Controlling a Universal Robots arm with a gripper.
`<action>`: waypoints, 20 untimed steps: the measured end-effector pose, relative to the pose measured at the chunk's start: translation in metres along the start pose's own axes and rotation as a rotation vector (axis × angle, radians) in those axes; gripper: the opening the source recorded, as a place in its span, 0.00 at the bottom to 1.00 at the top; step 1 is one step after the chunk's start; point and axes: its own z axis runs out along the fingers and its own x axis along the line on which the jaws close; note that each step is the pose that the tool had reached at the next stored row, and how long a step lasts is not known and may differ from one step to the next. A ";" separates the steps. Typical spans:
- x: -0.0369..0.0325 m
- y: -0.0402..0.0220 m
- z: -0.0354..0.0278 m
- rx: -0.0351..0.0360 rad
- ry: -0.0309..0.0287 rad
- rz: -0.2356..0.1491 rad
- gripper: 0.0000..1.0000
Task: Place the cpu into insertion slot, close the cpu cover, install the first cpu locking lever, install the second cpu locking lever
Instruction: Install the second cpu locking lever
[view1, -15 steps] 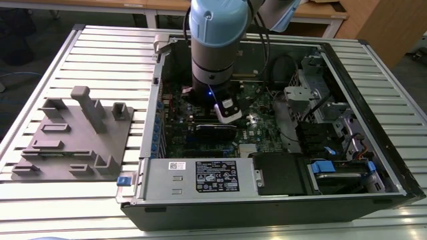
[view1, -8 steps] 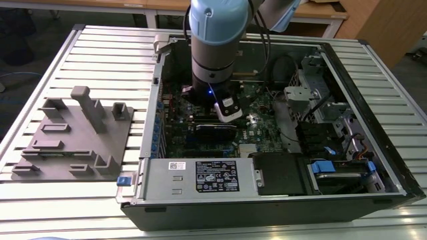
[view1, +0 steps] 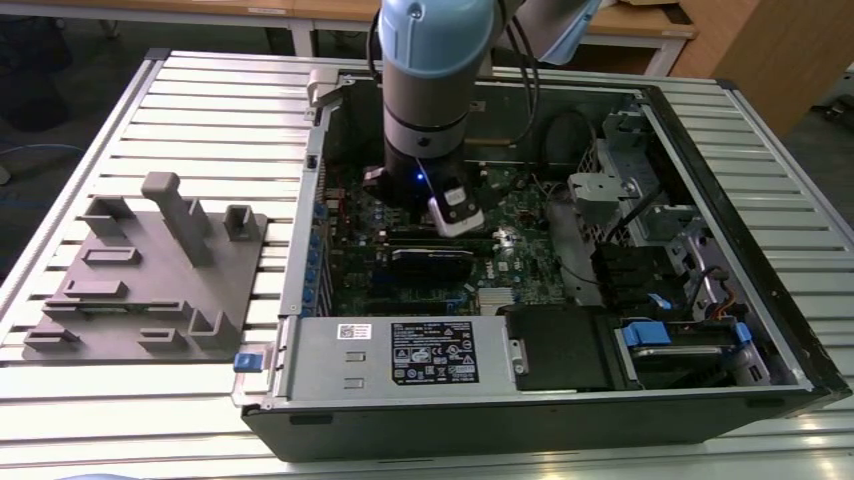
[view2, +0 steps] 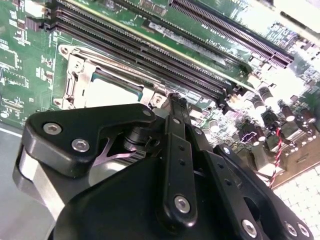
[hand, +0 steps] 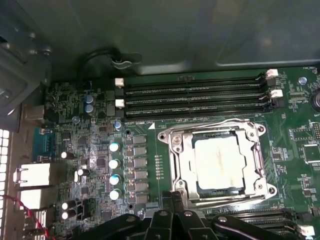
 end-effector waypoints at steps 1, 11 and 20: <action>0.0001 0.0007 0.0002 0.0021 -0.0001 0.000 0.10; 0.0009 0.0097 0.0022 0.0111 -0.0010 0.000 0.10; 0.0022 0.0235 0.0053 0.0145 -0.0013 0.000 0.10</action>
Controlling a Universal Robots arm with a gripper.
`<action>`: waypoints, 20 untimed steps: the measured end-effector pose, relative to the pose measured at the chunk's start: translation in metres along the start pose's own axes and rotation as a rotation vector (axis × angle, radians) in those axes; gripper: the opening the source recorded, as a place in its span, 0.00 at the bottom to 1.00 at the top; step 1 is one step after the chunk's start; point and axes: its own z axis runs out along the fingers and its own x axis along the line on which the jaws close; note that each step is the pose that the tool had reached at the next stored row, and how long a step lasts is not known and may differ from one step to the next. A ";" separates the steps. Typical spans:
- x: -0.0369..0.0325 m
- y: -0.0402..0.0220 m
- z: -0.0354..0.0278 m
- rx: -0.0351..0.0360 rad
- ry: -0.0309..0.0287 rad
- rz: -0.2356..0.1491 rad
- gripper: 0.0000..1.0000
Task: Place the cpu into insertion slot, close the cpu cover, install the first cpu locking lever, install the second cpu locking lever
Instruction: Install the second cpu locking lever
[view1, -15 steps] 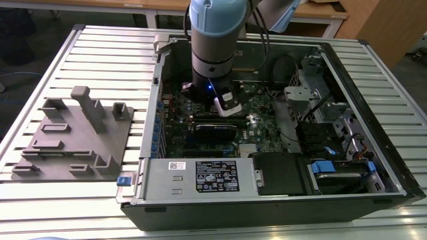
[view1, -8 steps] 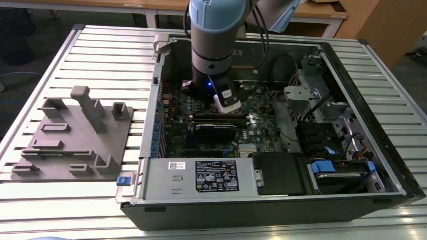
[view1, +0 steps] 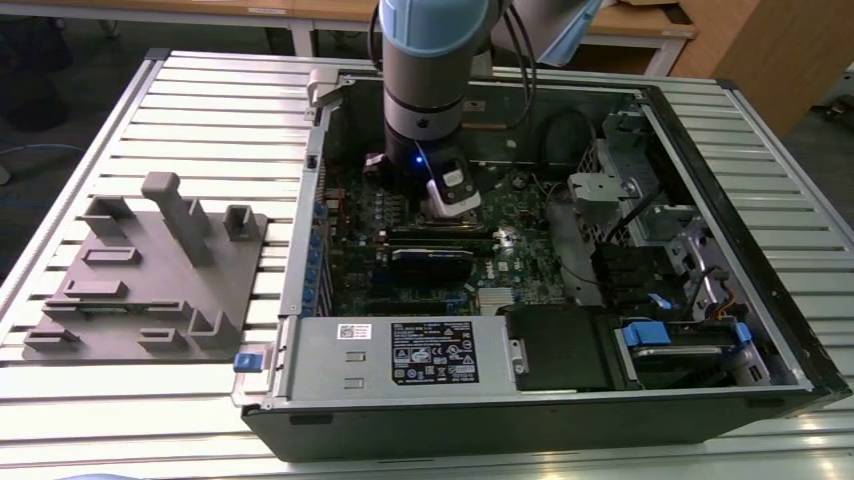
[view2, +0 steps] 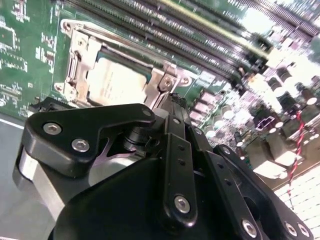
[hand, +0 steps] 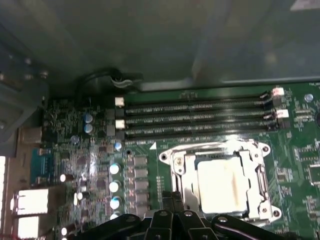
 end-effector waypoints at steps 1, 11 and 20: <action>0.0001 0.0011 0.0002 0.0005 0.0000 0.000 0.10; -0.0051 0.0034 0.0007 0.0027 -0.0001 0.000 0.10; -0.0227 0.0050 0.0009 0.0199 0.0006 0.000 0.10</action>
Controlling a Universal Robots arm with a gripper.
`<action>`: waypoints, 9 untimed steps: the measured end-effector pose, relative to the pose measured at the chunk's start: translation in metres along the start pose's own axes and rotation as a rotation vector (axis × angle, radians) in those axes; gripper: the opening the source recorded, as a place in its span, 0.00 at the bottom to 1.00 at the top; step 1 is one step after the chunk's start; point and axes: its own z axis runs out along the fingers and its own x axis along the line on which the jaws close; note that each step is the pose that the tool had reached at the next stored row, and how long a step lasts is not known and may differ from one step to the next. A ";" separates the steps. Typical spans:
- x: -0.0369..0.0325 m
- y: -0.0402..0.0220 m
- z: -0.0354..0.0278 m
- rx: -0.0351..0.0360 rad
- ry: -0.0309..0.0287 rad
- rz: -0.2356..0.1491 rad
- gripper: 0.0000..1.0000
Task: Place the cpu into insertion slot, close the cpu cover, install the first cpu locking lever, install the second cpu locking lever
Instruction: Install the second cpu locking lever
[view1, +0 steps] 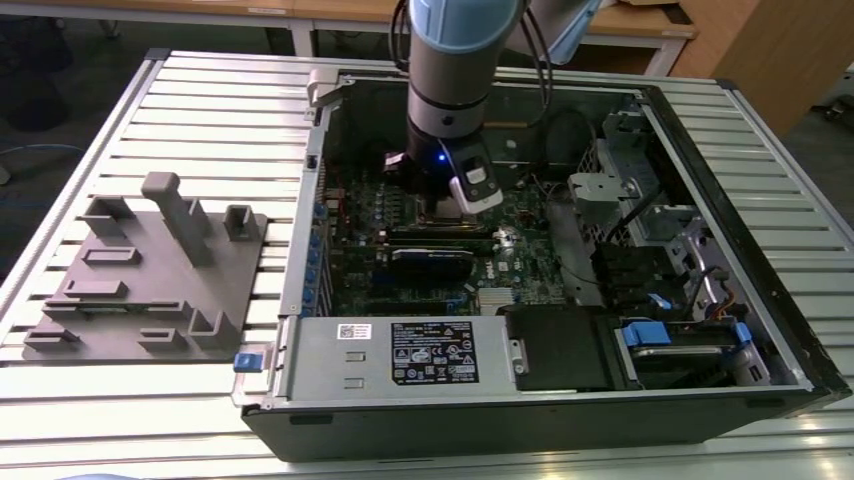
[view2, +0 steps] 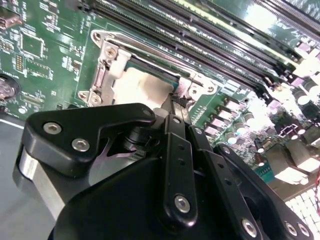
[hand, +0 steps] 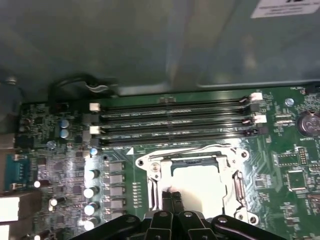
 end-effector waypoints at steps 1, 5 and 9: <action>-0.0006 0.0001 -0.0003 0.0034 0.0003 0.000 0.10; -0.0009 0.0008 -0.0029 0.0077 0.0011 0.000 0.10; -0.0009 0.0017 -0.0060 0.0111 0.0011 0.000 0.10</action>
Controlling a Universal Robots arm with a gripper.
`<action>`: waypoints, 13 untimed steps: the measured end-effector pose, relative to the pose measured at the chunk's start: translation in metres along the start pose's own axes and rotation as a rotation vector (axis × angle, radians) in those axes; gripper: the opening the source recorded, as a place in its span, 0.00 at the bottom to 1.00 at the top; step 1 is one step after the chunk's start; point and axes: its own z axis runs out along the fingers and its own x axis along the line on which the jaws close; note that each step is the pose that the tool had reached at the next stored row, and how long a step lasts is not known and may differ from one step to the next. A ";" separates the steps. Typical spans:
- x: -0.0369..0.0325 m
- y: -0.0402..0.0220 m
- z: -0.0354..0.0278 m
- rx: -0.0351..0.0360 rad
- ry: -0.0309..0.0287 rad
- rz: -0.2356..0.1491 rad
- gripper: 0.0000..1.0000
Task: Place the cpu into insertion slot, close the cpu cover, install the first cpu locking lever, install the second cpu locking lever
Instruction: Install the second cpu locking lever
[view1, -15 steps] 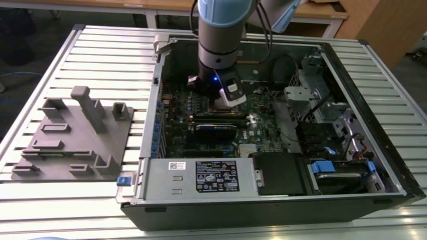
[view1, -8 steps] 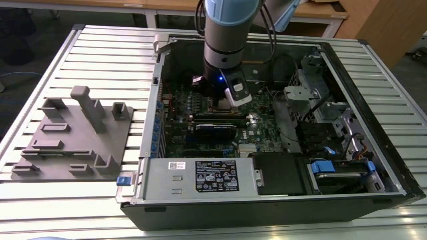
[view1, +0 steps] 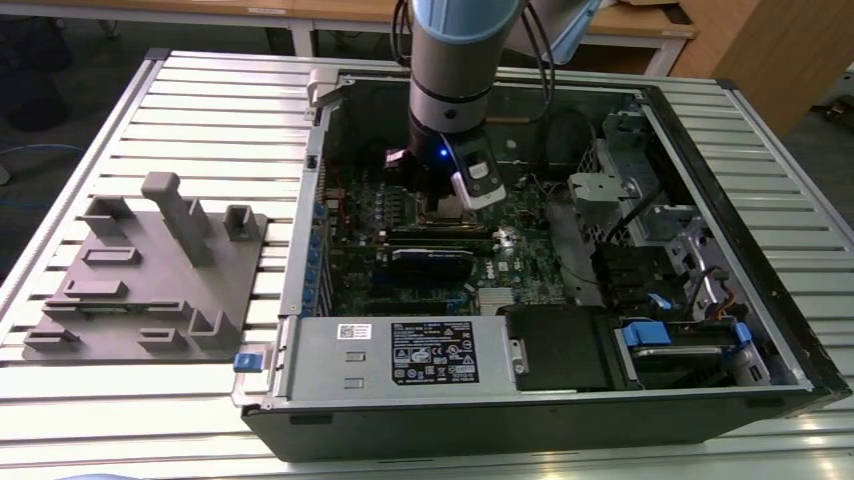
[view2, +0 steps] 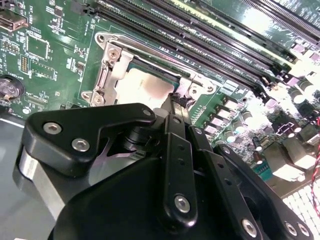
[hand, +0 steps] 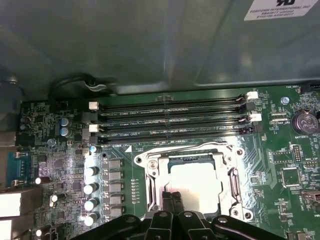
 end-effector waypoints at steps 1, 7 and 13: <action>0.0000 0.0002 -0.0005 0.0013 -0.0002 0.000 0.10; 0.0005 0.0056 -0.0002 0.0323 -0.0029 0.000 0.10; -0.0006 0.0101 0.0006 0.0491 -0.0044 -0.001 0.10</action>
